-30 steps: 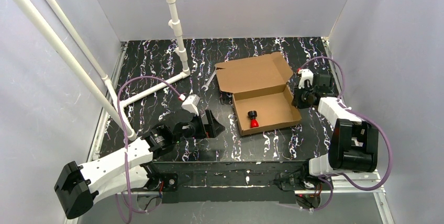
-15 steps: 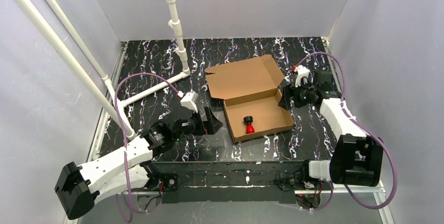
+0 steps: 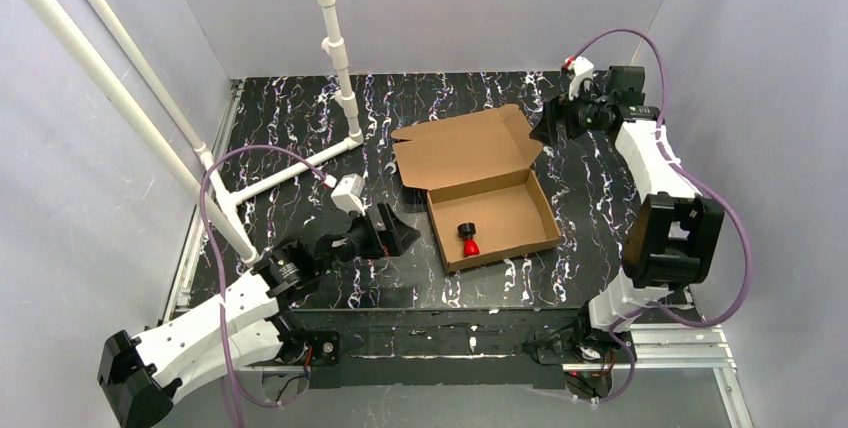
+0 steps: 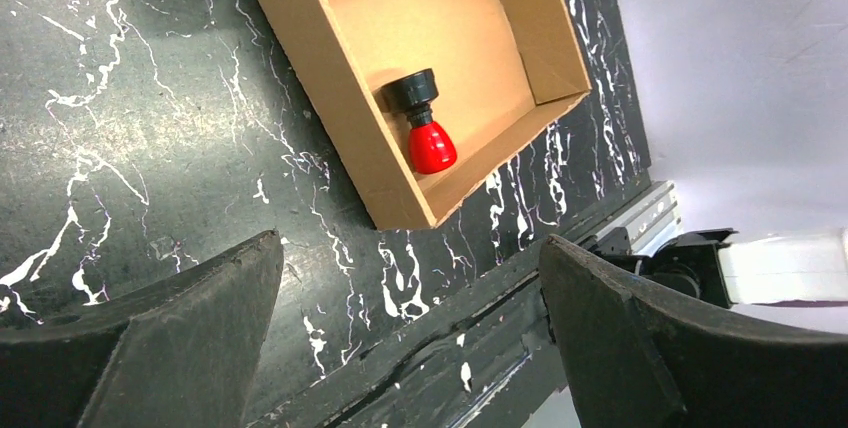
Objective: Fold the paper box
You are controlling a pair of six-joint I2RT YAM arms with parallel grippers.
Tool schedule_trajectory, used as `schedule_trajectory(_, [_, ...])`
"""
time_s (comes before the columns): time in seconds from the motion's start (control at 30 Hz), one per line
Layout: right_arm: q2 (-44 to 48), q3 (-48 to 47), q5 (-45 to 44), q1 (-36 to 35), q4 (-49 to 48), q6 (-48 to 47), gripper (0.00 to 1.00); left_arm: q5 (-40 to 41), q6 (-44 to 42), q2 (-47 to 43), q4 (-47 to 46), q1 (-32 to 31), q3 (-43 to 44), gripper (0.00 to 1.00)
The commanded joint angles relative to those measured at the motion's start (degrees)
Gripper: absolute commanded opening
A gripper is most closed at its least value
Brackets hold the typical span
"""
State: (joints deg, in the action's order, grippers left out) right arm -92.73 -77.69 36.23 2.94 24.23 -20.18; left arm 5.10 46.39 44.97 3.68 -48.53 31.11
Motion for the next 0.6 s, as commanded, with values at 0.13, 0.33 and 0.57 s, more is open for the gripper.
schedule_trajectory(0.13, [-10.1,-13.7,3.4,0.2,1.7,5.9,0.98,2.3,0.2,-4.4,3.0,0.2,-2.1,0.98])
schedule_trajectory(0.33, [-14.6,-17.5,4.3,0.2,1.9,7.6,0.98,2.8,-1.2,-4.1,2.8,0.2,-2.4,0.98])
schedule_trajectory(0.57, [-16.4,-17.8,6.3,0.2,3.4,6.7,0.98,0.7,-6.5,-2.3,-1.2,0.2,-2.3,0.98])
